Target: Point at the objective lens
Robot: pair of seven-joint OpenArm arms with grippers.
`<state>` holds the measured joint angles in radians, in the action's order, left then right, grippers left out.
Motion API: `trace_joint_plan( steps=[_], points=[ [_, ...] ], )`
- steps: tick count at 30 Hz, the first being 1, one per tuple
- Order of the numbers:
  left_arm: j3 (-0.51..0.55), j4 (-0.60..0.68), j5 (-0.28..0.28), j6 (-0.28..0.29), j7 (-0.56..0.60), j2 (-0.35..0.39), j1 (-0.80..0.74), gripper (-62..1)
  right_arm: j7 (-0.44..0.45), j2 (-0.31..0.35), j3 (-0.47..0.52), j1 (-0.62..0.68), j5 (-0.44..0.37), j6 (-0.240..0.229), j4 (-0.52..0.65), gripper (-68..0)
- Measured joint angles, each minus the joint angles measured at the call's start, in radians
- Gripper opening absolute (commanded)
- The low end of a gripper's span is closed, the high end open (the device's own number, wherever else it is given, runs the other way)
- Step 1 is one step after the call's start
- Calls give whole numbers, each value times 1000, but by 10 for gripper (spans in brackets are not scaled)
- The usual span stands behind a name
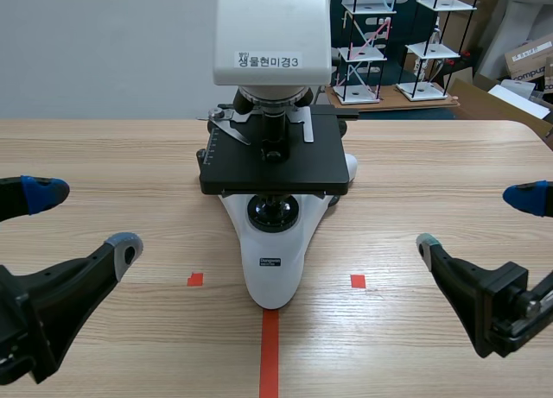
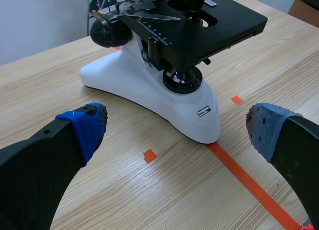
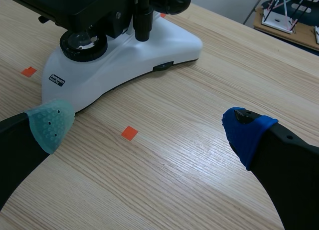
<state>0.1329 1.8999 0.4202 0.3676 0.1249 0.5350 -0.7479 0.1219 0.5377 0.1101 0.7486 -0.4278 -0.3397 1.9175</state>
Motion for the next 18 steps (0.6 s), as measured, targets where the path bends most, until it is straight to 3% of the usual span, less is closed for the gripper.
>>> trace_joint_plan(
  steps=[14,16,18],
  points=[
    [0,0,0,0,0,0,0,-33,0,0,0,0,0,0,0,-6],
    [0,0,0,0,0,0,0,-100,0,0,0,0,0,0,0,-6],
    [0,0,0,0,0,0,0,-252,0,0,0,0,0,0,0,-6]
  ],
)
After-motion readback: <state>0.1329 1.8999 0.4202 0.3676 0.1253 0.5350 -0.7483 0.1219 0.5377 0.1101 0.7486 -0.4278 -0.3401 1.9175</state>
